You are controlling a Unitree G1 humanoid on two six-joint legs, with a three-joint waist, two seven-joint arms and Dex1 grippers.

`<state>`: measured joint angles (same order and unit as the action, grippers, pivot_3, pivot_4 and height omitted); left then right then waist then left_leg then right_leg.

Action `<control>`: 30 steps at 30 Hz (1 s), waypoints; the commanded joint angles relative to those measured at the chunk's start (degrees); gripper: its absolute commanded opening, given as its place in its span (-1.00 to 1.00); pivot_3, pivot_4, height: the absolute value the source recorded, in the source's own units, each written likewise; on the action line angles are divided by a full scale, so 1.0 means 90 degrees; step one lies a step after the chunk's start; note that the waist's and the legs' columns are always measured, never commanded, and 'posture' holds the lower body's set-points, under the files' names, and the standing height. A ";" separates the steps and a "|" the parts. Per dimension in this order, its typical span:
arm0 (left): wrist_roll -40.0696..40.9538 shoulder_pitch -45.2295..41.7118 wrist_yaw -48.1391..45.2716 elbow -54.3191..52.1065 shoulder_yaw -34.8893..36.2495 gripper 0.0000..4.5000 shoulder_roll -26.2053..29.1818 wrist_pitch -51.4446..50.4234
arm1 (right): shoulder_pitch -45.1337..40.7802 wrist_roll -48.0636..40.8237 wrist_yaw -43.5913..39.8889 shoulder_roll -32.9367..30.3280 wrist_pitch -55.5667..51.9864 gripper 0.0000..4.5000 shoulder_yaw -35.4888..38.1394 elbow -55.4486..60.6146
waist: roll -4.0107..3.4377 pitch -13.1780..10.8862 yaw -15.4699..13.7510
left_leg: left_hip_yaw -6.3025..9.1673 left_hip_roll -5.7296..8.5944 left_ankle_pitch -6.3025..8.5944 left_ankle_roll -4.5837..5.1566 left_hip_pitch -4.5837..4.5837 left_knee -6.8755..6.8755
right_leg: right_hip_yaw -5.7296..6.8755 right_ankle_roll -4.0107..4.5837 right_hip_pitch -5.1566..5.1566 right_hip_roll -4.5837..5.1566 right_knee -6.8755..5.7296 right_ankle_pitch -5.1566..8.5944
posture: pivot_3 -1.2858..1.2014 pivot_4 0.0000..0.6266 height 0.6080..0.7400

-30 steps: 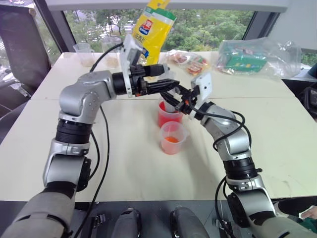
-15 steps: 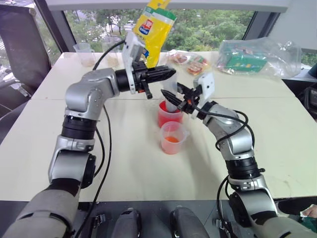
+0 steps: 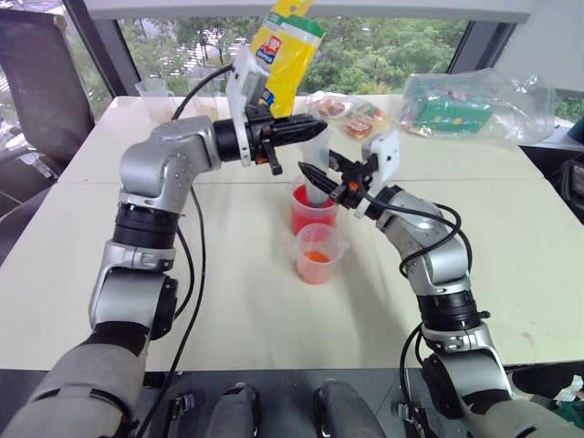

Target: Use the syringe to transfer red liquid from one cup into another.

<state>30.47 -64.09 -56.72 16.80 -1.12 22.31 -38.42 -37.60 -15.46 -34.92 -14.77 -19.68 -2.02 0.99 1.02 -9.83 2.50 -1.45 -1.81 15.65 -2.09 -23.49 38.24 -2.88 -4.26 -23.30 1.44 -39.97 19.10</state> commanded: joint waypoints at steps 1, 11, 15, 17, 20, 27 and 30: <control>0.0104 -0.0629 0.0033 -0.0233 0.0399 -0.97 0.0063 0.0355 | 0.0175 0.0021 -0.0233 0.0002 -0.0098 -0.37 -0.0324 -0.0074 | 0.0000 0.0000 0.0000 | 0.0000 0.0000 0.0000 0.0000 0.0000 0.0000 | 0.0000 0.0000 0.0000 0.0000 0.0000 0.0000 | 0.03 -0.52 1.00; 0.0078 -0.0828 0.0064 -0.0114 0.0472 -0.97 0.0066 0.0452 | 0.0231 0.0025 -0.0274 0.0008 -0.0098 -0.37 -0.0369 -0.0106 | 0.0000 0.0000 0.0001 | 0.0000 0.0000 0.0000 0.0000 0.0000 0.0000 | 0.0000 0.0000 0.0000 0.0000 0.0000 0.0000 | 0.03 -0.52 1.00; 0.0062 -0.0866 0.0084 -0.0105 0.0470 -0.97 0.0045 0.0471 | 0.0225 0.0029 -0.0290 0.0008 -0.0085 -0.37 -0.0376 -0.0129 | 0.0000 0.0000 0.0001 | 0.0000 0.0000 0.0000 0.0000 0.0000 0.0000 | 0.0000 0.0000 0.0000 0.0000 0.0000 0.0000 | 0.03 -0.52 1.00; 0.0052 -0.0877 0.0098 -0.0112 0.0470 -0.97 0.0035 0.0485 | 0.0228 0.0030 -0.0294 0.0008 -0.0085 -0.37 -0.0383 -0.0123 | 0.0000 0.0000 0.0001 | 0.0000 0.0000 0.0000 0.0000 0.0000 0.0000 | 0.0000 0.0000 0.0000 0.0000 0.0000 0.0000 | 0.03 -0.52 1.00; 0.0046 -0.0886 0.0111 -0.0129 0.0477 -0.97 0.0031 0.0482 | 0.0232 0.0026 -0.0296 0.0012 -0.0083 -0.37 -0.0387 -0.0106 | 0.0000 0.0000 0.0000 | 0.0000 0.0000 0.0000 0.0000 0.0000 0.0000 | 0.0000 0.0000 0.0000 0.0000 0.0000 0.0000 | 0.03 -0.52 1.00; 0.0075 -0.0704 0.0092 -0.0302 0.0437 -0.97 0.0074 0.0327 | 0.0056 -0.0040 -0.0320 -0.0012 -0.0116 -0.37 -0.0307 -0.0051 | 0.0000 0.0000 0.0001 | 0.0000 0.0000 0.0000 0.0000 0.0000 0.0000 | 0.0000 0.0000 0.0000 0.0000 0.0000 0.0000 | 0.03 -0.52 1.00; 0.0098 -0.0499 0.0033 -0.0464 0.0368 -0.97 0.0112 0.0214 | -0.0060 -0.0097 -0.0321 -0.0048 -0.0160 -0.37 -0.0250 0.0036 | 0.0000 0.0000 0.0003 | 0.0000 0.0000 0.0000 0.0000 0.0000 0.0000 | 0.0000 0.0000 0.0000 0.0000 0.0000 0.0000 | 0.03 -0.52 1.00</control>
<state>29.92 -66.59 -57.09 17.15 -0.97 22.86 -38.27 -37.78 -16.03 -35.39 -15.03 -19.92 -1.81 0.63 1.02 -9.83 2.53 -1.45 -1.81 15.65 -2.09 -23.49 38.24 -2.88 -4.26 -23.31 1.43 -39.97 19.11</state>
